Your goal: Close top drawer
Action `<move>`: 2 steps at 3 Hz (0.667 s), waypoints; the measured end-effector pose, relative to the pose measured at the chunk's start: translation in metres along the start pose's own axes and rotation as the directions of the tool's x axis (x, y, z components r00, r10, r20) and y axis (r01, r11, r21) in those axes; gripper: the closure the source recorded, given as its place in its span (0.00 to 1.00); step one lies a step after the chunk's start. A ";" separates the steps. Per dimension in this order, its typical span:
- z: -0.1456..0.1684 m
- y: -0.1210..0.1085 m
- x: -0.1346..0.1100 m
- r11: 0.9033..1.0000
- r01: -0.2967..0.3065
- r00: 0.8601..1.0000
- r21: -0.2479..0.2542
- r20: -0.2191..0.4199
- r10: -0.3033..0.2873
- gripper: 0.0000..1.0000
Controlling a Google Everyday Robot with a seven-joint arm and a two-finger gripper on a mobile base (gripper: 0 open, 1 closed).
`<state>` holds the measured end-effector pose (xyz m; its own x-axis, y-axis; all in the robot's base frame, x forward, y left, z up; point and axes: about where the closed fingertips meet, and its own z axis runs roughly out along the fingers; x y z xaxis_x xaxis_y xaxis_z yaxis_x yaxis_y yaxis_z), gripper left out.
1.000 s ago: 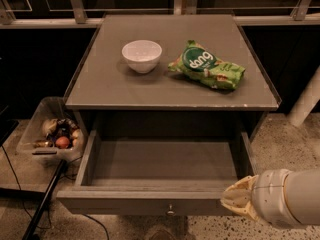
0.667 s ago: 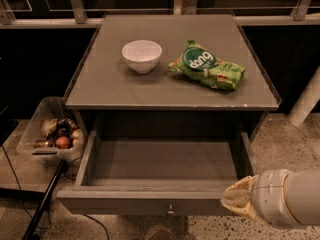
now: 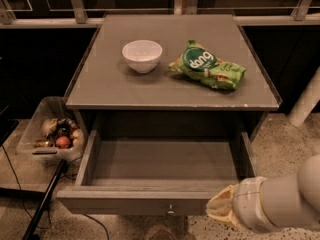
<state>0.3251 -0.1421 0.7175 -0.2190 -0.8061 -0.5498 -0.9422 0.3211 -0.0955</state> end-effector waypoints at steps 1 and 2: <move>0.037 0.009 0.011 0.999 -0.009 1.000 -0.042 -0.018 0.008 1.00; 0.063 0.011 0.025 0.998 -0.023 0.999 -0.051 -0.036 0.022 1.00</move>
Offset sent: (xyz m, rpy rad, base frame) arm 0.0036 0.0170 -0.1049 -0.0237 0.0929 -0.0074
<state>0.3256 -0.1272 0.6506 -0.2482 -0.8162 -0.5218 -0.9486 0.3139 -0.0398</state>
